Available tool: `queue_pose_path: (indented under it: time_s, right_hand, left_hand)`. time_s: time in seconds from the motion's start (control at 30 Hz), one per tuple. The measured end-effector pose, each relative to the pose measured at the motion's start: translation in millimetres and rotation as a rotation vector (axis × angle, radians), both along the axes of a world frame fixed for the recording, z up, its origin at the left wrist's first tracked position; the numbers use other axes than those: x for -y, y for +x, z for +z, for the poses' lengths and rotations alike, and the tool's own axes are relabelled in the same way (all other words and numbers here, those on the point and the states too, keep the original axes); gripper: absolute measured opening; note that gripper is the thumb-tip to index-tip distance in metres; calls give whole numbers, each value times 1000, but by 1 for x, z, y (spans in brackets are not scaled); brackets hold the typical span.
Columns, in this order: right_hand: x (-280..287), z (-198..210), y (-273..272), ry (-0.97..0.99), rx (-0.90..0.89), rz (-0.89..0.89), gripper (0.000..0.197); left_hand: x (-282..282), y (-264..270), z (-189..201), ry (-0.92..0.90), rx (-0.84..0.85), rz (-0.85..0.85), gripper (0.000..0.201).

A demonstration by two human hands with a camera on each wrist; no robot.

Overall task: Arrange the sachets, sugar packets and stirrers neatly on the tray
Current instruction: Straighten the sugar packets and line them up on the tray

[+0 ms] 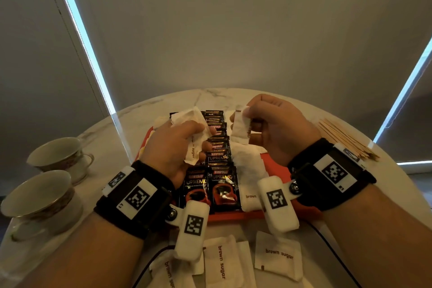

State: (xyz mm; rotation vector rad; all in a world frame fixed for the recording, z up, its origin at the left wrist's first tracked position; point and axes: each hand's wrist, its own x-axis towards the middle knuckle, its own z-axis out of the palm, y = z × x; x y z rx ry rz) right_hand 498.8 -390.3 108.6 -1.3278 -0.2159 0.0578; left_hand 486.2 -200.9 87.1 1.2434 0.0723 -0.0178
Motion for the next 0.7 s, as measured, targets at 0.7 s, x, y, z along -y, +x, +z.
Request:
queue_pose_path:
  time_s: [0.7]
  right_hand:
    - [-20, -22, 2, -73, 101, -117, 10]
  left_hand:
    - [3, -6, -4, 52, 59, -70, 27]
